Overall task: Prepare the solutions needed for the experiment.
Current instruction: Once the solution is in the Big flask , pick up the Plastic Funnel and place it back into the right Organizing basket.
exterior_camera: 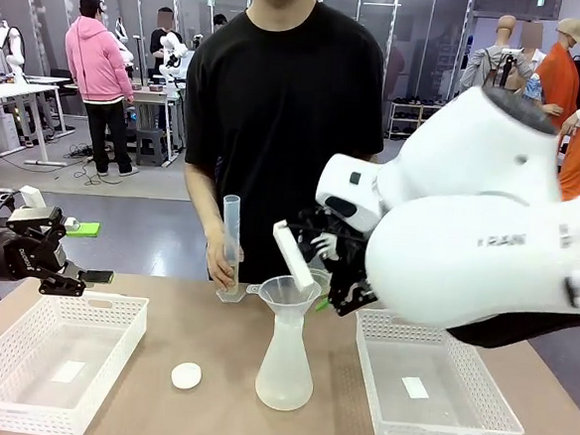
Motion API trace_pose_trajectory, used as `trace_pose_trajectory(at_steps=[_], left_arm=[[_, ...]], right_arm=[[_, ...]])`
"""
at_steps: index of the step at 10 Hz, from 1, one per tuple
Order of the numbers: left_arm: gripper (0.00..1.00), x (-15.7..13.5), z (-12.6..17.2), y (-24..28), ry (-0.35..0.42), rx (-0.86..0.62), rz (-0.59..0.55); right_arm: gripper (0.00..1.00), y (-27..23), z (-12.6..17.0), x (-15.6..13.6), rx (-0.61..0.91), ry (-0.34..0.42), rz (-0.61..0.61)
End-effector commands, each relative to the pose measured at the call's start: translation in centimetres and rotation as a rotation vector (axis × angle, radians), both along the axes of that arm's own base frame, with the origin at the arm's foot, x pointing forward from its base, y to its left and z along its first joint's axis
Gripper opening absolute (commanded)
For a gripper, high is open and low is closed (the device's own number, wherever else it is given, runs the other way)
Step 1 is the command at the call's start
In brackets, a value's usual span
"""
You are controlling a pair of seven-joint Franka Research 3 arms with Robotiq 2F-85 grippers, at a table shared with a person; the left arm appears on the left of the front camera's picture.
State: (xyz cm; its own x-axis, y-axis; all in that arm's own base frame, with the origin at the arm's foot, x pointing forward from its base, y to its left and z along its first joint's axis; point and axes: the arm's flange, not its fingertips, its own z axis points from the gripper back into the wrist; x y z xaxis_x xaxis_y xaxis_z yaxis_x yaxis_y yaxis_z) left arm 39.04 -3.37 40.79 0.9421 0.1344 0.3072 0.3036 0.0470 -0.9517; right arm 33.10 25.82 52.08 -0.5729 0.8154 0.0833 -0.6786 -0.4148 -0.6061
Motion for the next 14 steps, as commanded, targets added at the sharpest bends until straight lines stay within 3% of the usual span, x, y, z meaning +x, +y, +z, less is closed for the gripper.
trace_pose_trajectory(at_steps=[1,4,6,7,8,12,13,14], left_arm=[[1.00,-0.1,0.2,0.1,0.001,-0.007,-0.011],[1.00,-0.1,0.2,0.1,0.001,-0.007,-0.011],[1.00,-0.1,0.2,0.1,0.001,-0.007,-0.011],[1.00,-0.1,0.2,0.1,0.001,-0.007,-0.011],[1.00,-0.1,0.2,0.1,0.001,-0.007,-0.011],[1.00,-0.1,0.2,0.1,0.001,-0.007,-0.011],[1.00,-0.1,0.2,0.1,0.001,-0.007,-0.011],[1.00,-0.1,0.2,0.1,0.001,-0.007,-0.011]], right_arm=[[0.79,-1.8,3.8,-0.8,-0.012,0.070,-0.127],[0.79,-7.8,6.5,0.5,0.067,0.348,-0.417],[0.79,-10.6,6.6,0.7,0.087,0.461,-0.520],[0.79,-10.9,6.5,-0.1,0.067,0.480,-0.466],[0.79,-10.8,6.2,0.9,0.040,0.408,-0.464],[0.80,-11.0,6.4,0.6,0.043,0.436,-0.468],[0.80,-11.1,5.2,2.5,0.148,0.585,-0.666],[0.80,-12.2,3.6,3.7,0.262,0.713,-0.789]])
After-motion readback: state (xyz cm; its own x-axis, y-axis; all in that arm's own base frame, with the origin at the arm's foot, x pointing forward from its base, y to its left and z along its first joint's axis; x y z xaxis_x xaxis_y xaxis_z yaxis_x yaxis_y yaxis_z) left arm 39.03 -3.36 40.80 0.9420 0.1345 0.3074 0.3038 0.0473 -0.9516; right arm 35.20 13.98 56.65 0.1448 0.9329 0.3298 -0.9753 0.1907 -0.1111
